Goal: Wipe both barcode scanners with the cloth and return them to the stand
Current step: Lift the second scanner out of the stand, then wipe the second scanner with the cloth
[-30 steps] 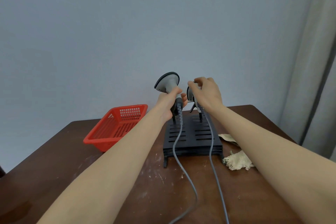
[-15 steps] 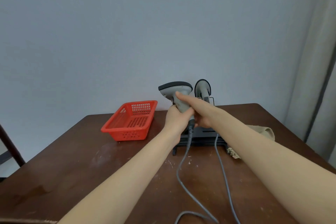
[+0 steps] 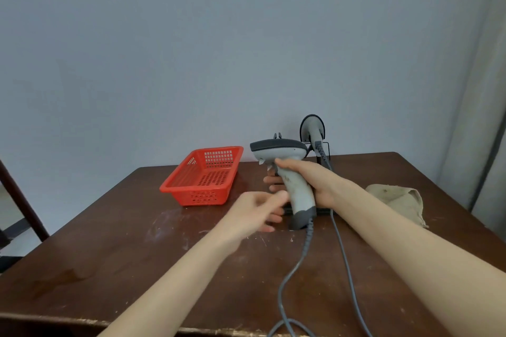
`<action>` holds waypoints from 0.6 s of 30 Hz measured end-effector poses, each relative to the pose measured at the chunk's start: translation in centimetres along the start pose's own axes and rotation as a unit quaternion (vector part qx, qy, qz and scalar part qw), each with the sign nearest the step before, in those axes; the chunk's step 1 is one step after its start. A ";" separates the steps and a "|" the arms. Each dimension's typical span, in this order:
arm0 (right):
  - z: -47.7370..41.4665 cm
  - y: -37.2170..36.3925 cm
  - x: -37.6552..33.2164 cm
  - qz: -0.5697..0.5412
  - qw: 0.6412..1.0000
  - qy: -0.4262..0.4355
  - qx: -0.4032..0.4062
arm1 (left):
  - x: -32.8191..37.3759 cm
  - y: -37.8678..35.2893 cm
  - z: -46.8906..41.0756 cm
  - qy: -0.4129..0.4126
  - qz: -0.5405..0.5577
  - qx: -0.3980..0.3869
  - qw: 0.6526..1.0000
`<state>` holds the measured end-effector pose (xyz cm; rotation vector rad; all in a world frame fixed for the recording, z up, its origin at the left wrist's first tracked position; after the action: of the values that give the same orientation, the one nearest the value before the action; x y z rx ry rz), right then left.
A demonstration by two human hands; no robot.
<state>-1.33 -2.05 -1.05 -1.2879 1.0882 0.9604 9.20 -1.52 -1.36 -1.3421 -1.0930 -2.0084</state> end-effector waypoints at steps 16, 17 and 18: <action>1.8 -2.1 1.4 0.045 0.995 -0.018 -0.084 | -3.3 7.1 -3.5 0.032 0.557 0.006 0.830; 1.8 -2.3 1.5 0.063 0.994 -0.014 -0.087 | -3.3 7.0 -3.6 0.033 0.560 0.002 0.828; 1.9 -2.5 1.6 0.076 0.993 -0.009 -0.090 | -3.3 7.1 -3.7 0.033 0.562 0.000 0.826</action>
<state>1.57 -0.43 -2.06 -1.3529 1.1165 1.2049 13.84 -8.71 -2.65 -1.3913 -0.1057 -1.1168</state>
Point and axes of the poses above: each hand's wrist, its own z-axis away from the middle knuckle, its own y-axis out of the back of the hand, x = y × z, the point moved 10 cm from there along -z, towards the middle knuckle, and after that the axes turned 12 degrees about y, right-handed, at the moved point
